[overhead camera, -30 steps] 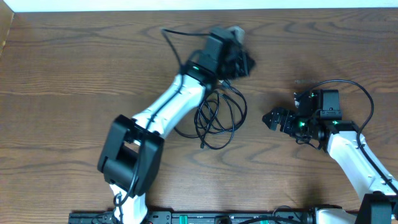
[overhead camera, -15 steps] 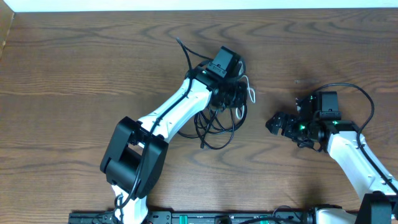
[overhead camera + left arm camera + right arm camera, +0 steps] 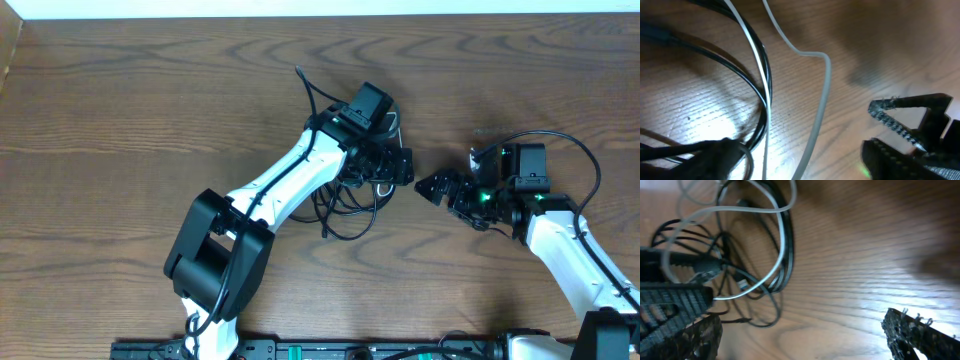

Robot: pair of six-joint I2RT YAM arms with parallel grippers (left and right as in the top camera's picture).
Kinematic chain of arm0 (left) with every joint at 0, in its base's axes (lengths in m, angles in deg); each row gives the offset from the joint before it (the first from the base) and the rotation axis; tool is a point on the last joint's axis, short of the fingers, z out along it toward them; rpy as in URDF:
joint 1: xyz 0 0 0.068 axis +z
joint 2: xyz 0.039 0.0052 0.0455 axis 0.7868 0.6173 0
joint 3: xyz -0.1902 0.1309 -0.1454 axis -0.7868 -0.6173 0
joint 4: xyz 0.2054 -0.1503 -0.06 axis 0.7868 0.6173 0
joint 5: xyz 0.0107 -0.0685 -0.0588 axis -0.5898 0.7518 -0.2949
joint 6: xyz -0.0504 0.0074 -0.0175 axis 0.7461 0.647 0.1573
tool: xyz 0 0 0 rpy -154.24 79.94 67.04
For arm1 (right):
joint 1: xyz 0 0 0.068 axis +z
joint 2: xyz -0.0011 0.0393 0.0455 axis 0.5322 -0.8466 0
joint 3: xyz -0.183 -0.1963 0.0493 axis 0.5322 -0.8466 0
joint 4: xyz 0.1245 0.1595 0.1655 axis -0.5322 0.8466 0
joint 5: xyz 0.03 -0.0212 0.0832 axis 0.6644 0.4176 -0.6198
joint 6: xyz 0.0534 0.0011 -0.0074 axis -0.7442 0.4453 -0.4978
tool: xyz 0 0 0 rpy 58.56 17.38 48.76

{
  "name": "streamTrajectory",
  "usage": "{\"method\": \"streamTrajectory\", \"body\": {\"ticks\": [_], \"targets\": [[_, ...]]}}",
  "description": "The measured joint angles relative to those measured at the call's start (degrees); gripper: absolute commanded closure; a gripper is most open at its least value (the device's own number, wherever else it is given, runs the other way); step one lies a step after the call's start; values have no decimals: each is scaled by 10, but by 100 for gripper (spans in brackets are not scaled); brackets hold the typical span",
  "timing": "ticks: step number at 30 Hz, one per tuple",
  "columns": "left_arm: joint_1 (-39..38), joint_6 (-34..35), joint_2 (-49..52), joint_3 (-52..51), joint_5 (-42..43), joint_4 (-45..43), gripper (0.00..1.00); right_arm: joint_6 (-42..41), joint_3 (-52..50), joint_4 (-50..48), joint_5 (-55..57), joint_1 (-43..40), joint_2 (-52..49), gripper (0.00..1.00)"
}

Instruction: Untangle cables

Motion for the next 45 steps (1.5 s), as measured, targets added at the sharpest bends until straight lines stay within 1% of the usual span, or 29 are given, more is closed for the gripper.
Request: {"method": "streamTrajectory", "body": {"ticks": [5, 9, 15, 18, 24, 27, 29, 32, 38, 41, 45], "targets": [[23, -14, -15, 1, 31, -2, 8, -16, 0, -9, -21, 0, 0, 1], [59, -16, -72, 2, 40, -22, 7, -22, 0, -10, -27, 0, 0, 1], [104, -21, -151, 16, 36, -26, 7, -28, 0, -19, -31, 0, 0, 2], [129, -27, -168, 22, 7, -9, 7, -40, 0, -21, -34, 4, 0, 2], [182, -29, -164, 22, -111, 105, 7, -53, 0, -24, -37, 26, 0, 1], [189, -30, -164, 18, -158, 146, 7, -54, 0, -26, -38, 38, 0, 1], [189, -30, -164, 13, -177, 157, 6, -56, 0, -38, -39, 48, 0, 3], [188, -31, -164, 10, -192, 165, 6, -78, 0, -70, -39, 60, 0, 11], [188, -31, -164, 9, -205, 165, 5, -173, -1, -205, -38, 68, 0, 25], [188, -31, -164, 9, -206, 165, 5, -216, 0, -240, -33, 76, 0, 28], [188, -31, -164, 9, -206, 165, 5, -257, -1, -244, 2, 100, 0, 31]]}}
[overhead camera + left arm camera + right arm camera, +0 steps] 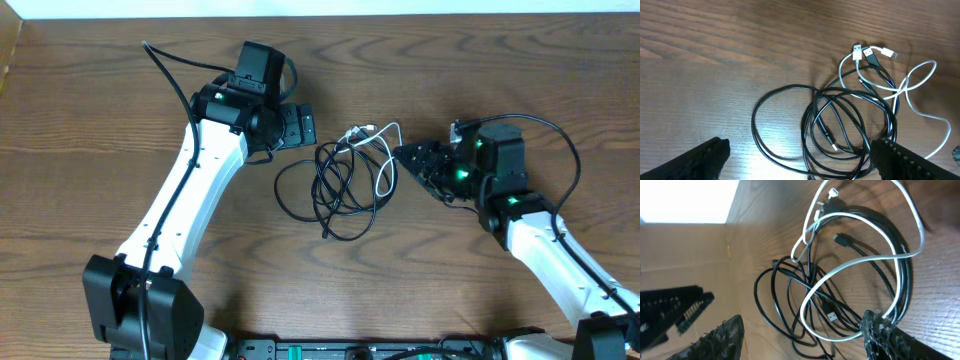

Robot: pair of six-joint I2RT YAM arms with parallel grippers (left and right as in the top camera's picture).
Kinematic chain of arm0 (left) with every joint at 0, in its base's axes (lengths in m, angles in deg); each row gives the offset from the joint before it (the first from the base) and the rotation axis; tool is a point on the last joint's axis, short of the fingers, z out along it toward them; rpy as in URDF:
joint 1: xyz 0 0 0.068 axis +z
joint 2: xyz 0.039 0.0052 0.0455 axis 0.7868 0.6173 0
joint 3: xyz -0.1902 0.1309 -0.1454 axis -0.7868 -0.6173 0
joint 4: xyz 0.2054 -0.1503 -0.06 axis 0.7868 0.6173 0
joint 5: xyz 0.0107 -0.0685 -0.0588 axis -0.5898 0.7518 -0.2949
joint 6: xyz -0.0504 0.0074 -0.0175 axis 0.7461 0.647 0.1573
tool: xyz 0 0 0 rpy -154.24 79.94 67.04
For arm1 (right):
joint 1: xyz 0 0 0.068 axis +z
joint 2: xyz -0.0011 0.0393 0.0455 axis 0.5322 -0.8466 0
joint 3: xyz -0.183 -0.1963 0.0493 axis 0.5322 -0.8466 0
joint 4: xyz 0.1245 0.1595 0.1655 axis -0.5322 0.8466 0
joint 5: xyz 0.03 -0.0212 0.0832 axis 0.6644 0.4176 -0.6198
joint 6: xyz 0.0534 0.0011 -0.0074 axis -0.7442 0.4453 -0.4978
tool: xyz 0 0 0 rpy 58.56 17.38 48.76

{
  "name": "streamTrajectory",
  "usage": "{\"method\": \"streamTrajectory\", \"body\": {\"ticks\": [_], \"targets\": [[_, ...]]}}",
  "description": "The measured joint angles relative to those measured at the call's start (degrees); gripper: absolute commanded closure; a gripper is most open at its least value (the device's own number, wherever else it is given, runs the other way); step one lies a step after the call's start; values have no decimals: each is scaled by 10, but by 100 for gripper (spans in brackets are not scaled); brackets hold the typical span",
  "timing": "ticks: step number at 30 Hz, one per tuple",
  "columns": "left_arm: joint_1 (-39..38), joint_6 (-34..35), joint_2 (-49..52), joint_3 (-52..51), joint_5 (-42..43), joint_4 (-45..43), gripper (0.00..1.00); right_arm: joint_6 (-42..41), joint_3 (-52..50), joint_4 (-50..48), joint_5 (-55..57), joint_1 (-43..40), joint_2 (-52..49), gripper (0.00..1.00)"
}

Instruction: Untangle cables

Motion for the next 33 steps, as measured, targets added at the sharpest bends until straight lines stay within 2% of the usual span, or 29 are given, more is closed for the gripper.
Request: {"method": "streamTrajectory", "body": {"ticks": [9, 15, 27, 33], "targets": [[0, 0, 0, 0, 0, 0, 5, -49, 0, 0, 92, 71, 0, 36], [0, 0, 0, 0, 0, 0, 5, -94, 0, -25, 139, 84, 0, 42], [0, 0, 0, 0, 0, 0, 4, -124, 0, -30, 172, 87, 0, 64], [0, 0, 0, 0, 0, 0, 4, -127, 0, -30, 179, 89, 0, 61]]}}
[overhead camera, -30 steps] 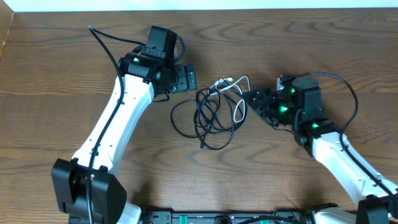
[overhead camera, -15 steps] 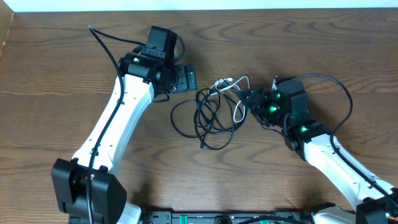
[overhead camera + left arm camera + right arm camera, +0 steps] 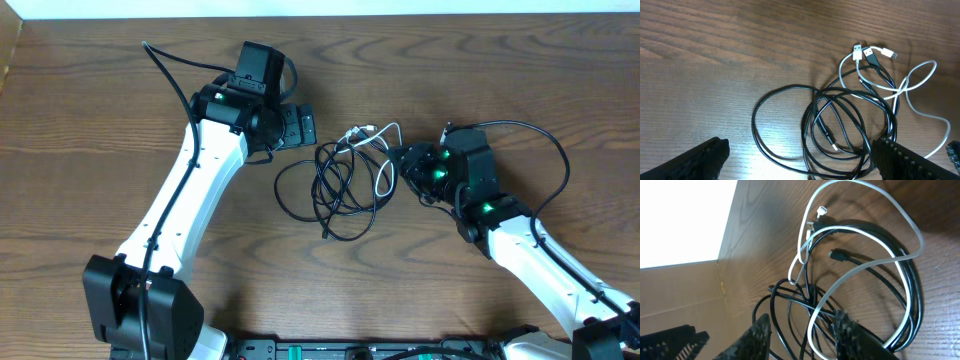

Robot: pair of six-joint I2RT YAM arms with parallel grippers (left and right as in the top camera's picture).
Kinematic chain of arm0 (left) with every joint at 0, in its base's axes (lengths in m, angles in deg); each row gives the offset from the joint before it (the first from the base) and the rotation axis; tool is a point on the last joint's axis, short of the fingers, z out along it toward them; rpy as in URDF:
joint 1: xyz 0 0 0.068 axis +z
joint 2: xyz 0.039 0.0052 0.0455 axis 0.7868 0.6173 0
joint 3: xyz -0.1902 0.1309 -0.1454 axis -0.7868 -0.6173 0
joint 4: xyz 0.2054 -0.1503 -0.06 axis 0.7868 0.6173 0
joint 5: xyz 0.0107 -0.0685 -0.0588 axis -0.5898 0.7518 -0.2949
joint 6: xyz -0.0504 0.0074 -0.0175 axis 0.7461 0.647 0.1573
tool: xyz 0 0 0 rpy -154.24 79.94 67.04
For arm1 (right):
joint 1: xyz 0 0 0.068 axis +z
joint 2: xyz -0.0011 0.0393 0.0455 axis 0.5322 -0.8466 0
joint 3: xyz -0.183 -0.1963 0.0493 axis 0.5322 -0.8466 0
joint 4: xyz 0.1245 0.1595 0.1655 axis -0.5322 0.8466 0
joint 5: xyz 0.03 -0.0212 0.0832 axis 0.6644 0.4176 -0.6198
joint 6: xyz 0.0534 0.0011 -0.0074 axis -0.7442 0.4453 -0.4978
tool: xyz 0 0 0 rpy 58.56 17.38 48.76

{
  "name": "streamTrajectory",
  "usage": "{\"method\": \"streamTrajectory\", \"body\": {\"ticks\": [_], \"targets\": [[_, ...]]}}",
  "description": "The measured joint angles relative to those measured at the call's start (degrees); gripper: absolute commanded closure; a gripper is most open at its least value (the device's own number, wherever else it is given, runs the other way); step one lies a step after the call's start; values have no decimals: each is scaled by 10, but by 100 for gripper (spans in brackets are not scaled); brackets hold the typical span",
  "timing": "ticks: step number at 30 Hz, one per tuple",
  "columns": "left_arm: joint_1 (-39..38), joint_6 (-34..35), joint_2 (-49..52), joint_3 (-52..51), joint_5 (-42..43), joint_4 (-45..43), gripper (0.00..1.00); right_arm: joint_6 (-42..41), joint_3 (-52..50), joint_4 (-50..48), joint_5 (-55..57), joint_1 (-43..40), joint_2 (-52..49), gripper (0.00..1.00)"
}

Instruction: Untangle cables

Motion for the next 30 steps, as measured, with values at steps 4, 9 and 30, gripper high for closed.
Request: {"method": "streamTrajectory", "body": {"ticks": [4, 9, 30], "targets": [[0, 0, 0, 0, 0, 0, 4, 0, 0, 0, 19, 16, 0, 60], [0, 0, 0, 0, 0, 0, 4, -1, 0, -1, 46, 34, -16, 64], [0, 0, 0, 0, 0, 0, 4, 24, 0, -51, 65, 34, -90, 99]]}}
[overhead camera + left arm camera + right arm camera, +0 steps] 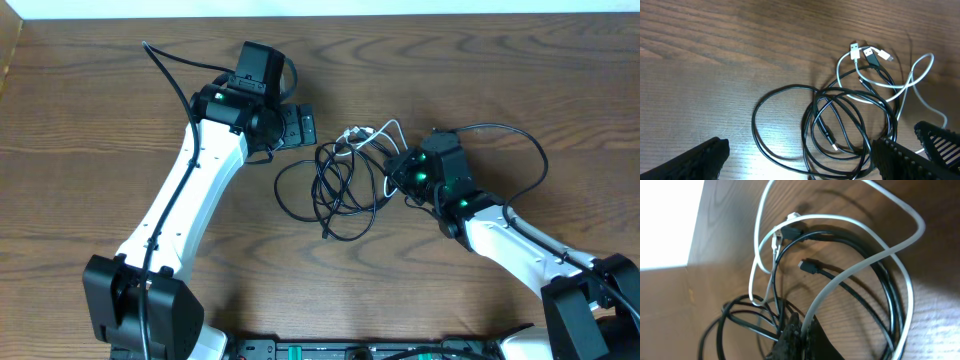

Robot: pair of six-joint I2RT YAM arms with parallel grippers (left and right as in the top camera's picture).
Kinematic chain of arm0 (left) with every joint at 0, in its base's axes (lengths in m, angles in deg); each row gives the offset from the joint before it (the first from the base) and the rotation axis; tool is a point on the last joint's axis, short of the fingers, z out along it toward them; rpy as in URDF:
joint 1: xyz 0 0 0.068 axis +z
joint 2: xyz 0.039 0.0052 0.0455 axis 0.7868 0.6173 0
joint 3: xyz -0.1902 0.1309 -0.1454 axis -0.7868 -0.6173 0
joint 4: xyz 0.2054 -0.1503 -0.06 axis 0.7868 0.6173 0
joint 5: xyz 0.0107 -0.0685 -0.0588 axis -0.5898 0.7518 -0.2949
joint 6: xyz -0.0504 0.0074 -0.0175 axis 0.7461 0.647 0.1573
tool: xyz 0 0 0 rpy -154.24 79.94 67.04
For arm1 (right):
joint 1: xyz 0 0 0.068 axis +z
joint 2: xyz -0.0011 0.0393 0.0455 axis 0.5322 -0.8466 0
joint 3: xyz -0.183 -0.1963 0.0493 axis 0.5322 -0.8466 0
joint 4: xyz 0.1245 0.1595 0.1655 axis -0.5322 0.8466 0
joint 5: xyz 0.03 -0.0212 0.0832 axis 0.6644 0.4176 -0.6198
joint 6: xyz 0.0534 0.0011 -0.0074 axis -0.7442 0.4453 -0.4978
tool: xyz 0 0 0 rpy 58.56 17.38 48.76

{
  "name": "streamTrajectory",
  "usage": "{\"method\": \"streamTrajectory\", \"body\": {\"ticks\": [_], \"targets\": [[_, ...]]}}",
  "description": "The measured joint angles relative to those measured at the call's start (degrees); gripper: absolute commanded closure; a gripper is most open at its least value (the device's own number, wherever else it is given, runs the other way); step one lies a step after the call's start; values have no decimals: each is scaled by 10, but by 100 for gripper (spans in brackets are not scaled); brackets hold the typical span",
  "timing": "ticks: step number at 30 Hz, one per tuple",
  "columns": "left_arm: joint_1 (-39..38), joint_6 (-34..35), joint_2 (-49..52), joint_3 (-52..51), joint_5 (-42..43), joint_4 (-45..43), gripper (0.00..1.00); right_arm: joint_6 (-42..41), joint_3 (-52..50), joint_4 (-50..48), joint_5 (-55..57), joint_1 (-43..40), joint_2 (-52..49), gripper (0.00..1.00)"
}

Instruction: Untangle cables

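A tangle of black cable [340, 190] lies mid-table with a white cable [378, 133] looped through its right side. My right gripper [394, 170] is at the tangle's right edge, shut on the white cable. In the right wrist view the fingers [790, 340] pinch the white cable [865, 262] just beside the black coils [890, 297]. My left gripper [305, 127] hovers open at the tangle's upper left, holding nothing. The left wrist view shows the black loops [840, 125], the white cable [880, 85] with its plugs, and the right gripper [940, 147] at the lower right.
Bare wooden table [500, 70] surrounds the tangle. The left arm [190, 200] runs diagonally across the left half. The right arm [520, 240] comes in from the lower right, with its own black lead [520, 150] arching above it.
My right gripper has moved a little left into the tangle's edge and shut on the white cable. The white loop has shifted slightly. The left arm has not moved.
First my left gripper was low over the tangle and my right gripper stood open to its right. Then the left arm was back at the upper left, with the right gripper open beside the white loop. Its jaws then narrowed around that cable, and now grip it.
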Motion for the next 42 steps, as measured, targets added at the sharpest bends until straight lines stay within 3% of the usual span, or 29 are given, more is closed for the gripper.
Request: {"method": "streamTrajectory", "body": {"ticks": [4, 9, 16, 21, 30, 37, 42], "targets": [[0, 0, 0, 0, 0, 0, 4, 82, 0, 0, -8, -2, 1, 99], [0, 0, 0, 0, 0, 0, 4, 163, 29, 68, -16, -24, 36, 99], [0, 0, 0, 0, 0, 0, 4, 364, 223, 282, -2, -57, 124, 99], [0, 0, 0, 0, -2, 0, 4, 473, 318, 382, 131, -64, 178, 99], [0, 0, 0, 0, -2, 0, 4, 518, 321, 442, 375, -120, 203, 99], [0, 0, 0, 0, -4, 0, 4, 523, 321, 438, 411, -193, 203, 99], [0, 0, 0, 0, -6, 0, 4, 509, 321, 375, 416, -262, 196, 99]]}}
